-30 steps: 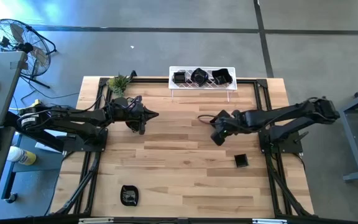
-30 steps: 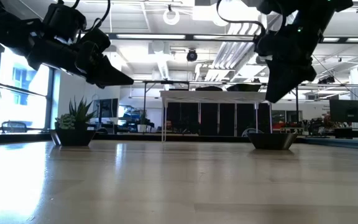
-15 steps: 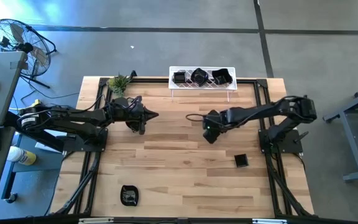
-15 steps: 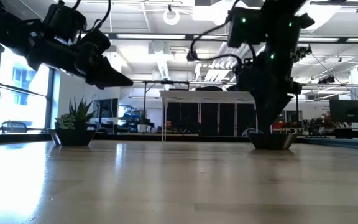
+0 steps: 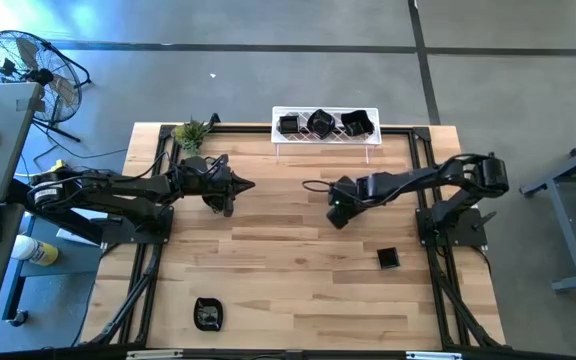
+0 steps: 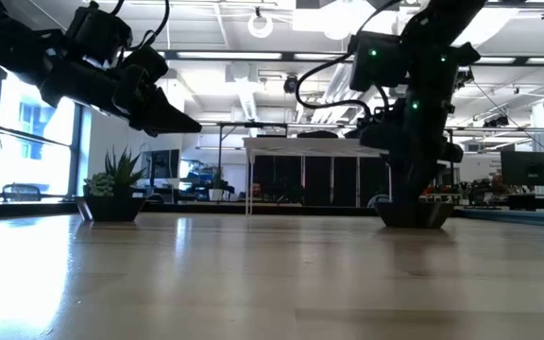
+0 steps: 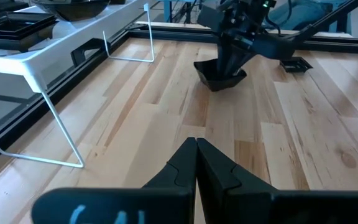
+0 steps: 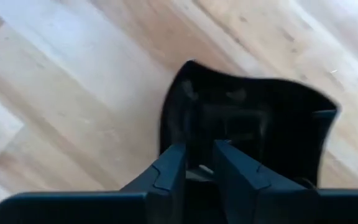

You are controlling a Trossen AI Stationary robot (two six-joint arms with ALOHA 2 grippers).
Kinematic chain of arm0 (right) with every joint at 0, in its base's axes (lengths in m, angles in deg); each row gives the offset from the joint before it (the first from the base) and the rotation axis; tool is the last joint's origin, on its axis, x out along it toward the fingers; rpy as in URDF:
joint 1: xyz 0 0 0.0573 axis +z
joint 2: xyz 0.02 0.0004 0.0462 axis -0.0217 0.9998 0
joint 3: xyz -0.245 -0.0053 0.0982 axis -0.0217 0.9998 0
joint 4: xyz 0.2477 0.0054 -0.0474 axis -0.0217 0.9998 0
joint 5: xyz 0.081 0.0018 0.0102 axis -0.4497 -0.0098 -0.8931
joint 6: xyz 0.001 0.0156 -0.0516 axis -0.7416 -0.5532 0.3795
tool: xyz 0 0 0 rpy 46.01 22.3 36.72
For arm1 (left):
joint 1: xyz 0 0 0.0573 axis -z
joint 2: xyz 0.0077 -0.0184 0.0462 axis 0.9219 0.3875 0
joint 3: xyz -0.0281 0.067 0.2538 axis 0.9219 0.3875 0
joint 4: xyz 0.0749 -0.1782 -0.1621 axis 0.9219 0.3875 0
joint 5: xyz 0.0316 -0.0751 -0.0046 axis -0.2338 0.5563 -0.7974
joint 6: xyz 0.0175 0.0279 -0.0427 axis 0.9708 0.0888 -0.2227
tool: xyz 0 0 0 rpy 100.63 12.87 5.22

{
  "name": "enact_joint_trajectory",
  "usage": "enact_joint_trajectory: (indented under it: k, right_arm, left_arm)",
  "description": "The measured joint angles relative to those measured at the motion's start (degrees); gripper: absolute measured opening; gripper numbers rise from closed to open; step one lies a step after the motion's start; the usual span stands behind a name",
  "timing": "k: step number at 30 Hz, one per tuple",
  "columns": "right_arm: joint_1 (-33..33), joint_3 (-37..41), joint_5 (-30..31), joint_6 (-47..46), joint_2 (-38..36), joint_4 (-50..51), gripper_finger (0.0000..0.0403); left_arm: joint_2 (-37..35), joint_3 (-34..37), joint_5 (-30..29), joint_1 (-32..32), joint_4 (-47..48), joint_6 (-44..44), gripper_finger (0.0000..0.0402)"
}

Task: Pick & Place Mini shaped plates
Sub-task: Stack the distorted square plate on top of the stacked distorted square plates on the shelf

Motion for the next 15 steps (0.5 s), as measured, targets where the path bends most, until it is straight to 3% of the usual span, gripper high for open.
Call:
enact_joint_trajectory:
  k: [15]
  right_arm:
    - [0.28,-0.09,-3.01,-3.27,-4.42,-1.14,0.0139]
  left_arm:
    - [0.00,0.02,-0.04,0.00,-0.06,0.00,0.0001]
